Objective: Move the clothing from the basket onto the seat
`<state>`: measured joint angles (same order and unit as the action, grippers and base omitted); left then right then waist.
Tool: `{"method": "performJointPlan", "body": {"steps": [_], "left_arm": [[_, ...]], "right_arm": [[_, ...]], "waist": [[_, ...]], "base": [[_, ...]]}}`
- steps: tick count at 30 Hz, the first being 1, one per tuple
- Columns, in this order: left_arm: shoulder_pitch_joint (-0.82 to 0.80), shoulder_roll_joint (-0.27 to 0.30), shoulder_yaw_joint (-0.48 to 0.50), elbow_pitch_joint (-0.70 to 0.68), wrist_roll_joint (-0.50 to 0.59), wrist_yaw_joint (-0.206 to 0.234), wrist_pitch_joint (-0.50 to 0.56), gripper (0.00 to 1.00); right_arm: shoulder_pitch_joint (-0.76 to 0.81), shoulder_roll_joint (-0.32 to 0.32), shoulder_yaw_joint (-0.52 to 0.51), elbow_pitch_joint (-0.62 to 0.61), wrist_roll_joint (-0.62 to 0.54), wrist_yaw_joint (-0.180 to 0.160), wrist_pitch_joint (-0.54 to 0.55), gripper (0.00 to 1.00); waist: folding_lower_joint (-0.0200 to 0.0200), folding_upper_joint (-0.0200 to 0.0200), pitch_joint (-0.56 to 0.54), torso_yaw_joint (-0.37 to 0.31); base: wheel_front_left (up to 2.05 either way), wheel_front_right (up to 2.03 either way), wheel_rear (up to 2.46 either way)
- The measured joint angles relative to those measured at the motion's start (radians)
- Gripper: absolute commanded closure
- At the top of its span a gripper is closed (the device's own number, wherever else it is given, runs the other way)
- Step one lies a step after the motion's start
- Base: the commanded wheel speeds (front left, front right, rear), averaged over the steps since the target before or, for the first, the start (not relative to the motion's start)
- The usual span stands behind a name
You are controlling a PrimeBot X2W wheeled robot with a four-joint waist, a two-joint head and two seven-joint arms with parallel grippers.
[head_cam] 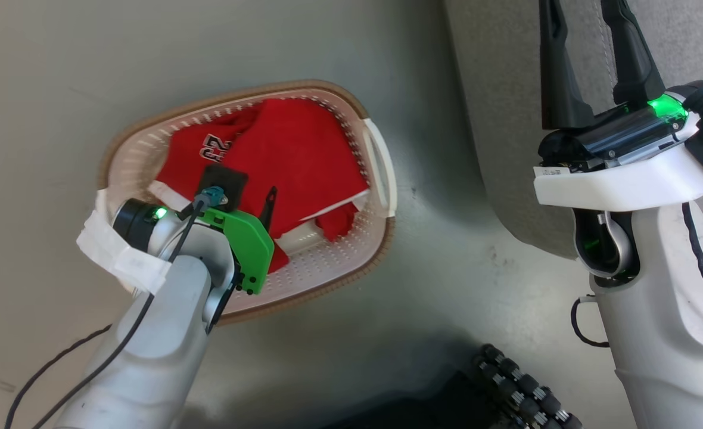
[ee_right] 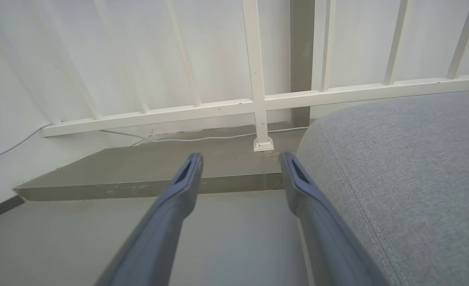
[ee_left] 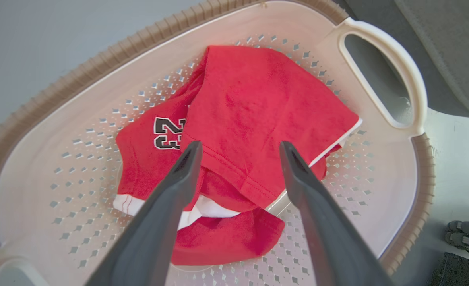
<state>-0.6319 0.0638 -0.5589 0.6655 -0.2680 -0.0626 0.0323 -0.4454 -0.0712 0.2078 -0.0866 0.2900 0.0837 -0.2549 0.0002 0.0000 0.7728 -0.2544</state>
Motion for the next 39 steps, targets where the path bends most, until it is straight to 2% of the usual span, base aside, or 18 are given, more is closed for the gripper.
{"method": "performJointPlan", "body": {"steps": [14,18,24,34,35,36,37,39], "left_arm": [[-0.112,0.0,-0.019,0.164,0.037,-0.008,0.02,0.0],[-0.15,0.0,-0.027,0.201,0.057,-0.007,0.021,0.0],[-0.166,0.017,-0.034,0.276,0.084,0.021,0.044,0.0],[-0.204,0.009,-0.064,0.368,0.105,0.019,0.097,0.0],[-0.205,0.008,-0.064,0.374,0.104,0.019,0.1,0.09],[-0.206,0.008,-0.064,0.379,0.104,0.019,0.099,0.57],[-0.209,0.006,-0.063,0.384,0.102,0.017,0.099,1.0],[-0.212,0.004,-0.062,0.389,0.097,0.014,0.1,1.0]], "right_arm": [[-0.008,0.012,-0.008,-0.022,0.009,0.008,0.0,0.0],[-0.008,0.015,-0.013,-0.036,0.009,0.013,0.0,0.0],[-0.009,0.018,-0.007,-0.045,0.01,0.013,0.0,0.0],[-0.013,0.023,-0.012,-0.065,0.011,0.021,0.0,0.0],[-0.013,0.023,-0.012,-0.066,0.011,0.021,0.0,0.0],[-0.013,0.024,-0.012,-0.068,0.011,0.021,0.0,0.0],[-0.013,0.024,-0.012,-0.07,0.012,0.021,-0.001,0.0],[-0.012,0.024,-0.012,-0.07,0.014,0.021,-0.001,0.0]], "waist": [[0.0,0.0,0.108,-0.099],[0.0,0.0,0.129,-0.11],[-0.0001,0.0,0.151,-0.126],[-0.0001,0.0,0.172,-0.139],[-0.0001,0.0,0.173,-0.139],[-0.0001,0.0,0.173,-0.139],[-0.0001,0.0,0.174,-0.139],[-0.0001,0.0,0.175,-0.139]], "base": [[0.0,0.0,0.0],[0.0,0.0,0.0],[0.0,0.0,0.0],[0.0,0.0,0.0],[0.0,0.0,0.0],[0.0,0.0,0.0],[0.0,0.0,0.0],[0.0,0.0,0.0]]}}
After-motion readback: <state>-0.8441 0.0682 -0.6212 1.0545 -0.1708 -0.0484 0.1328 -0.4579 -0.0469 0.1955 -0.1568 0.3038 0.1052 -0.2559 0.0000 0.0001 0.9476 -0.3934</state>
